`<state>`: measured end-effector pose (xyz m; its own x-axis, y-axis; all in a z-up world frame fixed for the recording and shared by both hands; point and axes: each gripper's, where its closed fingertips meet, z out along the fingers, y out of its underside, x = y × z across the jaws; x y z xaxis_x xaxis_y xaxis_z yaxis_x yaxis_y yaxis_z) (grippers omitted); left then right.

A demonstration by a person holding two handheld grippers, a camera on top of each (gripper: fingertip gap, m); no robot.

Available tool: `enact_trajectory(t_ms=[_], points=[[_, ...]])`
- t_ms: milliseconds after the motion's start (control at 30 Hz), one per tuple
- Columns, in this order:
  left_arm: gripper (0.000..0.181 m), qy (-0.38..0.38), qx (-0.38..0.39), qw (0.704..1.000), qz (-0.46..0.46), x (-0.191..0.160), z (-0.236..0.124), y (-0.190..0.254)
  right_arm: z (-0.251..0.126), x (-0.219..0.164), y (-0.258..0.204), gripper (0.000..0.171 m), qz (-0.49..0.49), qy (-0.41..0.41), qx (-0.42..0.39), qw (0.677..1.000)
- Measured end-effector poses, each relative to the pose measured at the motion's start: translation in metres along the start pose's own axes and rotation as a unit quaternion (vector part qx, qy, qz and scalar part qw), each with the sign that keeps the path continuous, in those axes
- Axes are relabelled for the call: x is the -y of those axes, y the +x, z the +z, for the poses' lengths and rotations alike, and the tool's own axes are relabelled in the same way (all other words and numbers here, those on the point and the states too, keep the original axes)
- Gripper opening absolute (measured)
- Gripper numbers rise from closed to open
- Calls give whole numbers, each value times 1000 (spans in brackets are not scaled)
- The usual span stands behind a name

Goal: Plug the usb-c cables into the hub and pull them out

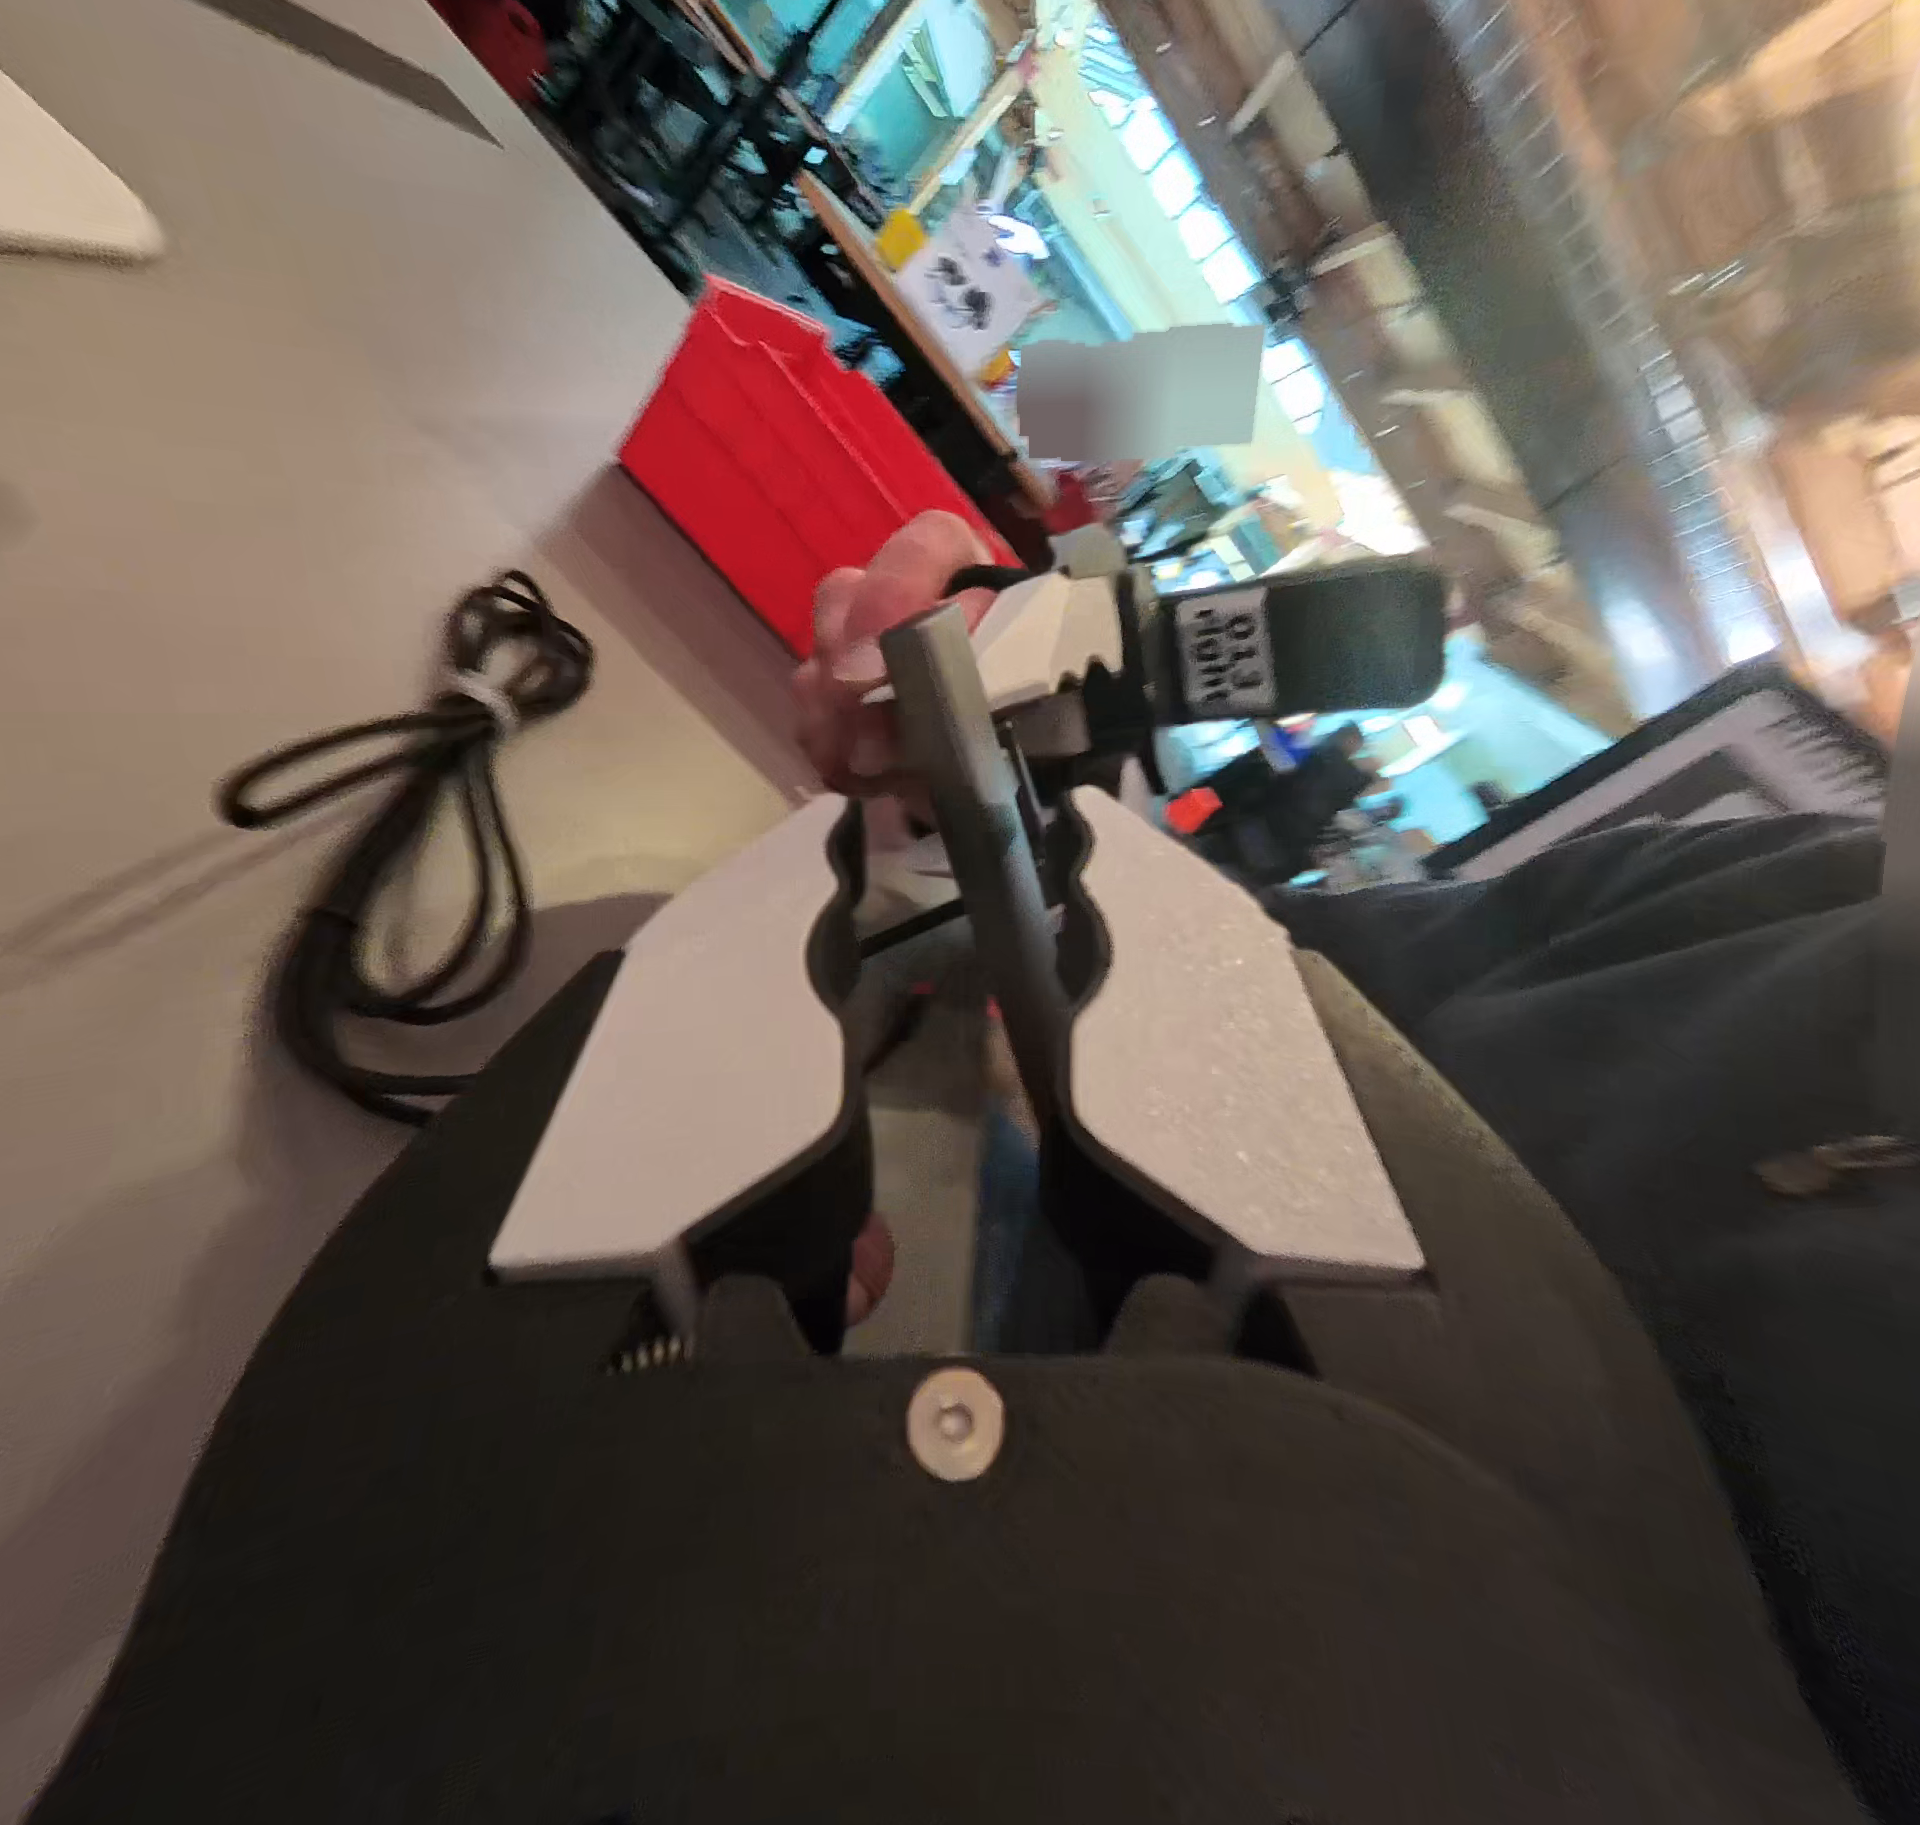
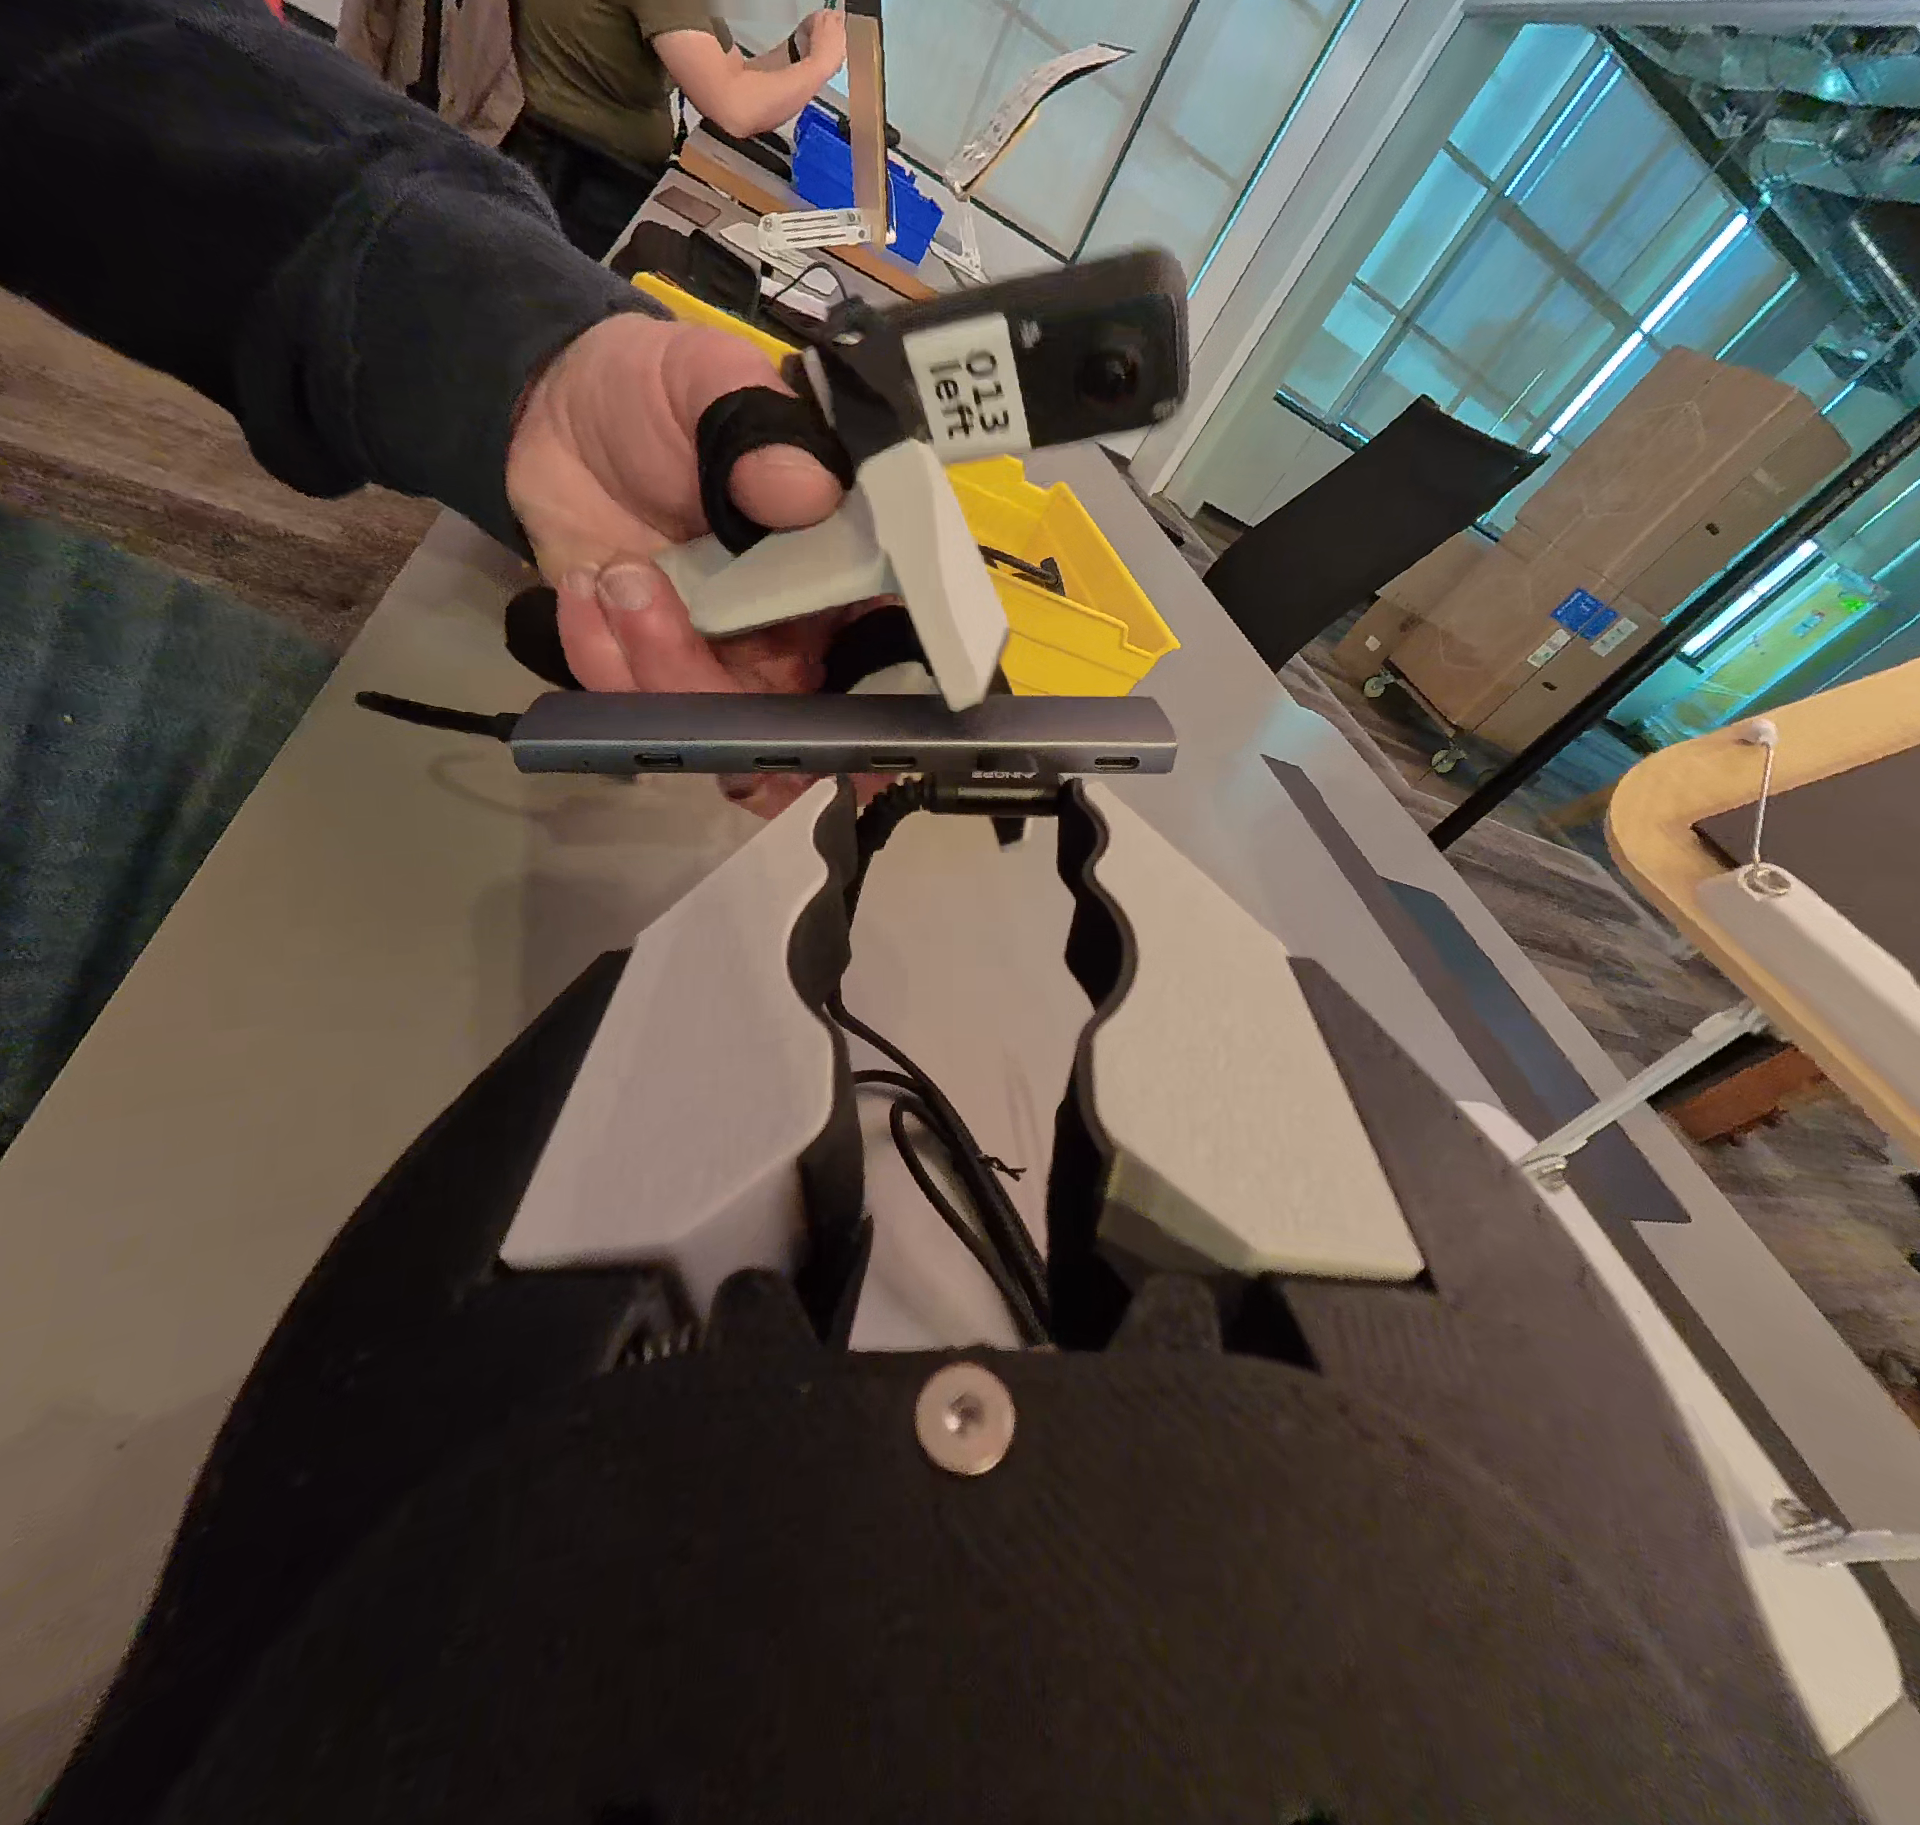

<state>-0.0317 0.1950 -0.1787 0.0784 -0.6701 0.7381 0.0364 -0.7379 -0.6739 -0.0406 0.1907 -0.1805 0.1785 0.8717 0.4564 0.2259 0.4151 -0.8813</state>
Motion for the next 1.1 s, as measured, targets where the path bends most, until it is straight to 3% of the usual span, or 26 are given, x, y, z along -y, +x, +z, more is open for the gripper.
enact_trajectory(t_ms=[100,267,467,533,733,900,1100], points=[[57,-28,81,988,130,0,-3,-6,-3,0,3,36,35,5,6,999],[99,-104,142,927,330,-6,-1,2,-7,-3,9,36,80,10,10,997],[146,-234,211,821,476,-23,-2,-9,-4,-9,2,36,90,-12,36,995],[146,-265,220,792,504,-32,0,-13,-1,-12,-2,36,86,-24,44,995],[147,-306,218,768,518,-50,-1,-23,4,-13,-12,35,82,-33,64,994],[147,-333,233,731,548,-53,-3,-27,9,-13,-16,36,59,-51,76,994],[147,-346,234,723,549,-55,-6,-31,11,-14,-18,36,43,-60,85,994]])
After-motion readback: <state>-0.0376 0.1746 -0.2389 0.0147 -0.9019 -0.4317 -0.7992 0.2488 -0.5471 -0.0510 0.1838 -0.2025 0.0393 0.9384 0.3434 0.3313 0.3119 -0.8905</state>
